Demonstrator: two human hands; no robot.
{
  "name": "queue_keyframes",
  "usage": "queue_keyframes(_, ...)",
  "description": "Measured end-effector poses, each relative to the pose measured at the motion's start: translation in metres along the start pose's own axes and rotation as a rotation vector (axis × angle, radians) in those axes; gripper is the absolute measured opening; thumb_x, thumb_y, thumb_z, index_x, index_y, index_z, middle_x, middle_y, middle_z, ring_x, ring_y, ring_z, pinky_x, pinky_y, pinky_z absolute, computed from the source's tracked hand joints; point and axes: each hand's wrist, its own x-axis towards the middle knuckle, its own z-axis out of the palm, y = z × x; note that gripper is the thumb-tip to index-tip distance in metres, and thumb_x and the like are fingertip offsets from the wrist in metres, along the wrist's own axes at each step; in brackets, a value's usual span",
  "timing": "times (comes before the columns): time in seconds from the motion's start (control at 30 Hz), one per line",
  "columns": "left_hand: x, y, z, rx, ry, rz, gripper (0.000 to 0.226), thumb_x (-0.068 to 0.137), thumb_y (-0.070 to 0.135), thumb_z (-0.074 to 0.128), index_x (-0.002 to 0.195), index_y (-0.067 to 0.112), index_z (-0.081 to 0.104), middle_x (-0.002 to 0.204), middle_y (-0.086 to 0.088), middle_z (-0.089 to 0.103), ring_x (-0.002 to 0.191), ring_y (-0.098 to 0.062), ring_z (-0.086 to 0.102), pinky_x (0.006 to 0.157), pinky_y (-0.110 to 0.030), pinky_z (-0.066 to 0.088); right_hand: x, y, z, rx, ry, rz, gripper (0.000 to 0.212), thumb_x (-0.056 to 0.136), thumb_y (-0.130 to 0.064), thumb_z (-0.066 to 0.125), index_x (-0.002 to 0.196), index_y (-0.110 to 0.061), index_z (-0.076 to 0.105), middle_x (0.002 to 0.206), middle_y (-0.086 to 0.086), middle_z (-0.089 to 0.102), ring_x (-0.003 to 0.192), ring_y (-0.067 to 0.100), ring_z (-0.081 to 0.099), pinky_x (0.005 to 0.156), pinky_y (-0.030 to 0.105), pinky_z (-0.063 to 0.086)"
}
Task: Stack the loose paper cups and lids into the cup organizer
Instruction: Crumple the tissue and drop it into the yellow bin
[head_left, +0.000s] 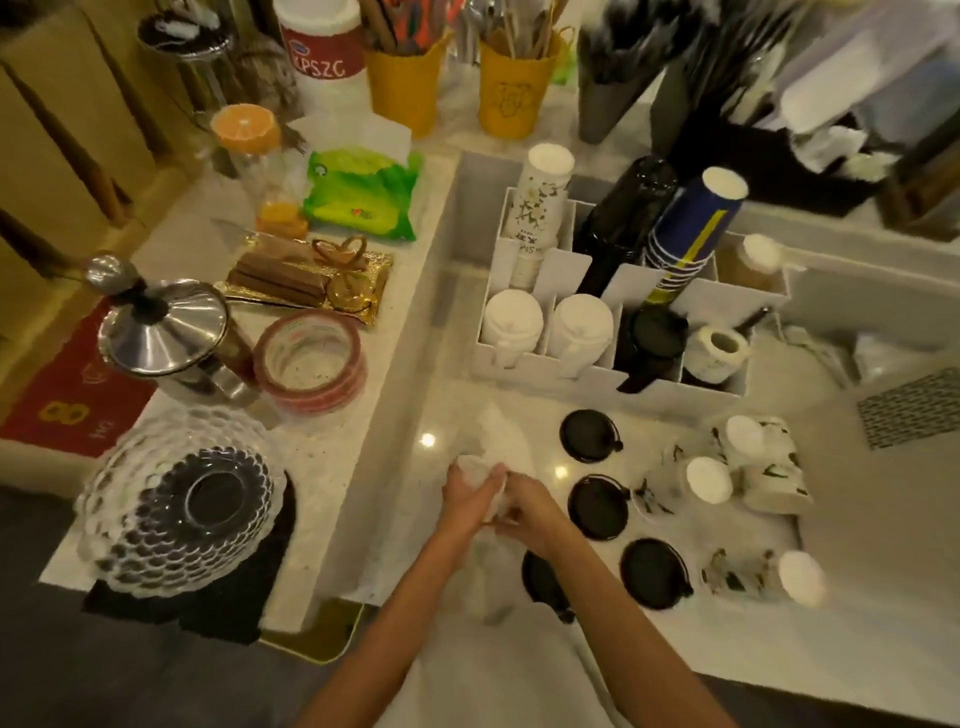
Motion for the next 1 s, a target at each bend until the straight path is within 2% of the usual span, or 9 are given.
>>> queue_keyframes(0.07, -0.007, -0.002, -0.008, 0.103, -0.104, 0.068, 0.039, 0.085, 0.044, 0.066, 0.117, 0.027, 0.053, 0.106, 0.007, 0.066, 0.087, 0.0, 0.061, 0.061, -0.011, 0.049, -0.009, 0.012, -0.009, 0.081, -0.154, 0.035, 0.038, 0.094, -0.022, 0.054, 0.127, -0.005, 0.057, 0.123, 0.018, 0.062, 0.111, 0.032, 0.06, 0.089, 0.043, 0.056)
queue_keyframes(0.17, -0.014, -0.005, -0.028, 0.149, -0.147, 0.112, 0.014, 0.09, 0.027, 0.064, 0.099, 0.017, 0.061, 0.091, 0.006, 0.065, 0.086, -0.013, 0.064, 0.054, -0.004, 0.047, -0.021, 0.025, -0.027, 0.185, -0.249, 0.089, 0.044, 0.089, -0.029, 0.06, 0.127, -0.008, 0.063, 0.127, 0.018, 0.063, 0.119, 0.036, 0.058, 0.102, 0.049, 0.048)
queue_keyframes(0.3, -0.025, -0.011, -0.046, 0.192, -0.238, 0.107, 0.006, 0.09, 0.019, 0.065, 0.091, 0.015, 0.06, 0.088, 0.003, 0.064, 0.079, -0.009, 0.061, 0.054, -0.008, 0.047, -0.028, 0.048, -0.036, 0.039, -0.013, 0.037, 0.038, 0.089, -0.036, 0.066, 0.121, -0.015, 0.064, 0.124, 0.014, 0.064, 0.106, 0.03, 0.065, 0.083, 0.04, 0.06)
queue_keyframes(0.37, -0.033, -0.014, -0.05, 0.168, -0.263, 0.094, 0.01, 0.089, 0.016, 0.065, 0.099, 0.015, 0.062, 0.095, -0.001, 0.065, 0.081, -0.008, 0.062, 0.055, -0.011, 0.05, -0.034, 0.059, -0.039, 0.085, 0.098, -0.05, 0.03, 0.091, -0.029, 0.063, 0.115, -0.012, 0.065, 0.119, 0.016, 0.067, 0.103, 0.03, 0.067, 0.085, 0.042, 0.059)
queue_keyframes(0.5, -0.055, -0.018, -0.058, 0.113, -0.246, 0.113, 0.021, 0.091, 0.012, 0.06, 0.107, 0.026, 0.06, 0.101, 0.005, 0.065, 0.088, -0.004, 0.062, 0.056, -0.007, 0.049, -0.058, 0.074, -0.038, 0.051, 0.128, -0.199, 0.031, 0.093, -0.014, 0.061, 0.124, -0.015, 0.057, 0.125, 0.008, 0.061, 0.109, 0.029, 0.063, 0.081, 0.043, 0.06)
queue_keyframes(0.6, -0.076, -0.02, -0.058, 0.058, -0.156, 0.105, 0.024, 0.094, 0.017, 0.058, 0.117, 0.022, 0.059, 0.108, 0.002, 0.065, 0.089, -0.005, 0.06, 0.06, -0.006, 0.049, -0.077, 0.082, -0.023, -0.029, -0.027, -0.267, 0.049, 0.095, -0.002, 0.054, 0.131, -0.033, 0.045, 0.117, -0.011, 0.058, 0.102, 0.019, 0.064, 0.069, 0.034, 0.061)
queue_keyframes(0.73, -0.11, -0.027, -0.075, -0.109, -0.233, 0.05, 0.035, 0.096, 0.022, 0.053, 0.131, 0.022, 0.048, 0.116, 0.004, 0.061, 0.096, -0.007, 0.06, 0.077, -0.021, 0.052, -0.101, 0.106, -0.005, -0.106, -0.114, -0.298, 0.039, 0.095, -0.014, 0.061, 0.132, -0.023, 0.053, 0.122, 0.007, 0.066, 0.105, 0.022, 0.067, 0.088, 0.042, 0.058)
queue_keyframes(0.87, -0.152, -0.052, -0.107, 0.316, -0.2, 0.166, 0.068, 0.088, 0.034, 0.065, 0.146, 0.028, 0.03, 0.14, 0.013, 0.037, 0.131, -0.01, 0.039, 0.11, -0.033, 0.036, -0.122, 0.135, 0.012, -0.035, -0.342, -0.242, 0.04, 0.097, -0.013, 0.057, 0.137, -0.008, 0.051, 0.133, 0.018, 0.061, 0.123, 0.03, 0.059, 0.104, 0.04, 0.048)
queue_keyframes(1.0, -0.193, -0.078, -0.141, 0.455, 0.024, 0.193, 0.036, 0.094, 0.031, 0.056, 0.129, 0.022, 0.049, 0.131, 0.0, 0.055, 0.117, -0.015, 0.054, 0.098, -0.03, 0.048, -0.144, 0.16, 0.012, -0.389, -0.707, -0.197, 0.057, 0.086, -0.02, 0.072, 0.138, -0.029, 0.051, 0.13, 0.003, 0.065, 0.117, 0.022, 0.063, 0.096, 0.044, 0.054)
